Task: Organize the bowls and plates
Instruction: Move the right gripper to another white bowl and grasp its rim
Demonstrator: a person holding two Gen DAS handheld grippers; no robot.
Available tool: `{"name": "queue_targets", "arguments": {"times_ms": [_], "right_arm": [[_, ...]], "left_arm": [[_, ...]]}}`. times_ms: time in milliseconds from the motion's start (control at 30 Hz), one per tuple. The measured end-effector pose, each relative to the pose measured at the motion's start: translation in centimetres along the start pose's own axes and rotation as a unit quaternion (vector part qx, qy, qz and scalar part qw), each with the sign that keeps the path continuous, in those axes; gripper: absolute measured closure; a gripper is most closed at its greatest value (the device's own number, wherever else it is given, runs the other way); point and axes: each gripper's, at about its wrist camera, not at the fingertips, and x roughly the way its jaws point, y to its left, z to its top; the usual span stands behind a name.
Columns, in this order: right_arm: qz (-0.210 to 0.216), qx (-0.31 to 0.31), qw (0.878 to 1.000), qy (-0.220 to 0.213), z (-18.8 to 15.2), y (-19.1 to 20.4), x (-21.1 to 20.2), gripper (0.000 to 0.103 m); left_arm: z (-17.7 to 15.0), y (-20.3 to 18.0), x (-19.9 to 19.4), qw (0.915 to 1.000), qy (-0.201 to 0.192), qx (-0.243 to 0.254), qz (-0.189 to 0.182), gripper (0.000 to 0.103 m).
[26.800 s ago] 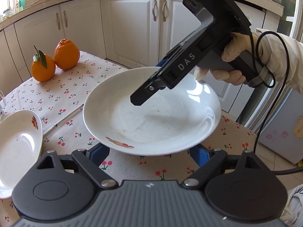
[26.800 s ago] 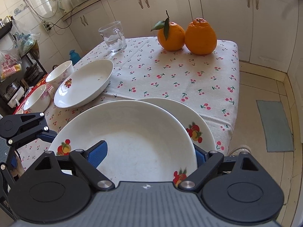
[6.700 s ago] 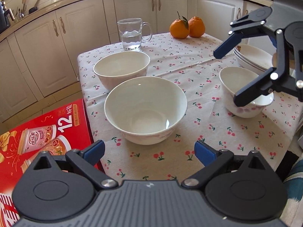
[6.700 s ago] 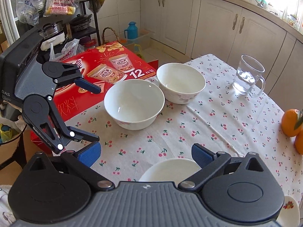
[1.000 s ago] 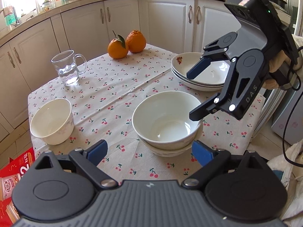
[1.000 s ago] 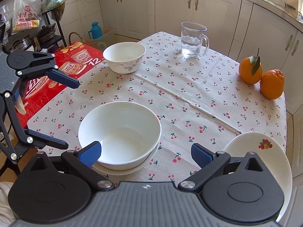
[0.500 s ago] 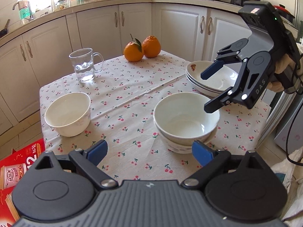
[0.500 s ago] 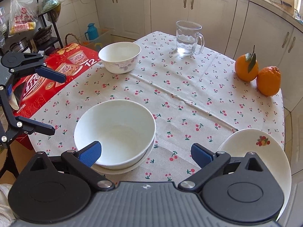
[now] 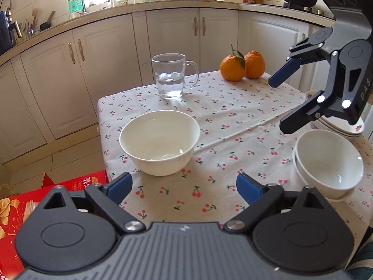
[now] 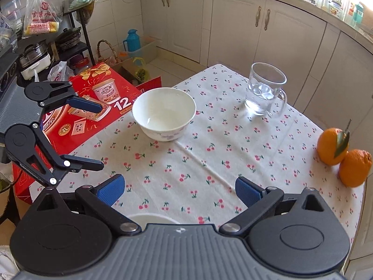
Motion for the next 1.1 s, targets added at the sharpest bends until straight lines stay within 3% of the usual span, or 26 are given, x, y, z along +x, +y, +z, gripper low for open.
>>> {"name": "queue_targets", "arguments": {"times_ms": [400,833,1100], "right_arm": [[0.039,-0.026,0.999,0.015,6.9,-1.9,7.7,0.003],[0.076,-0.026,0.996,0.034,8.4,-2.0,12.3,0.035],[0.080,-0.024,0.996,0.038,8.5,-2.0,13.0,0.043]], "left_arm": [[0.5,1.8,5.5,0.9993,-0.002,0.020,0.030,0.007],[0.8,2.5,6.2,0.9999,-0.003,0.002,0.017,0.014],[0.8,2.4,6.2,0.9999,0.000,0.000,0.013,0.017]]}}
